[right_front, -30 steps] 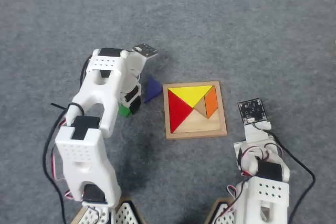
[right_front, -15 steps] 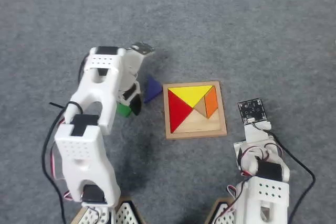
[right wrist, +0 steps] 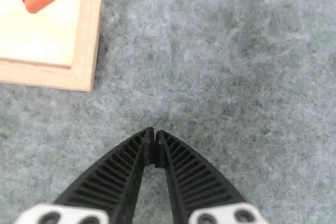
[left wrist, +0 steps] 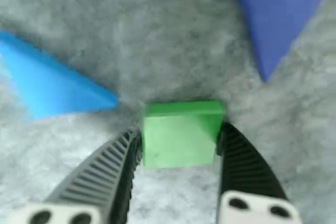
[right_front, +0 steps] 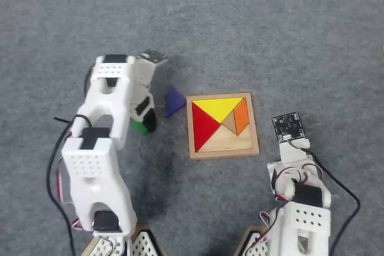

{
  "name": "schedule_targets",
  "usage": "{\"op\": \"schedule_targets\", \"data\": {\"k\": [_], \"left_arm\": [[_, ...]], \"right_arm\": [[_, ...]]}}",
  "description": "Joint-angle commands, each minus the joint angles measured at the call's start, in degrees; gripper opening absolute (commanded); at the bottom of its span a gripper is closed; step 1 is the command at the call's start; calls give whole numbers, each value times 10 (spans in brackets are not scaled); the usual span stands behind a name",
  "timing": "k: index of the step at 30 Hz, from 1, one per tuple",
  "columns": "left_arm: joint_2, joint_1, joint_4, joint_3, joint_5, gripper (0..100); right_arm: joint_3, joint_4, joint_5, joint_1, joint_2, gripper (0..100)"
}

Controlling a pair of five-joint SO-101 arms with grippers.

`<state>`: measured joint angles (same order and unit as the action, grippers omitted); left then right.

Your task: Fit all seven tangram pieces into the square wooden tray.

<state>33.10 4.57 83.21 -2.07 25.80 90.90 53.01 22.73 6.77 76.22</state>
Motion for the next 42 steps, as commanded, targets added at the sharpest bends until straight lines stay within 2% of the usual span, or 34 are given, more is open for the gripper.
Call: {"op": "schedule_targets", "data": {"k": [1, 7, 17, 29, 31, 34, 37, 42], "left_arm": [[-7, -58, 13, 30, 8, 137], [-8, -115, 37, 30, -20, 62], [-105, -174, 57, 100, -37, 60], [-113, -165, 17, 125, -39, 51], [-120, -163, 18, 123, -40, 13], [-143, -166, 35, 108, -58, 11], [-201, -194, 62, 95, -66, 11], [-307, -290, 76, 94, -113, 11]], "right_arm": [[-6, -11, 9, 0, 7, 8], [-6, -11, 9, 0, 7, 8], [-6, -11, 9, 0, 7, 8], [-6, -10, 9, 0, 7, 8], [-6, -10, 9, 0, 7, 8], [-6, -11, 9, 0, 7, 8], [-7, -12, 9, 0, 7, 8], [-18, -11, 8, 43, 7, 8]]}}
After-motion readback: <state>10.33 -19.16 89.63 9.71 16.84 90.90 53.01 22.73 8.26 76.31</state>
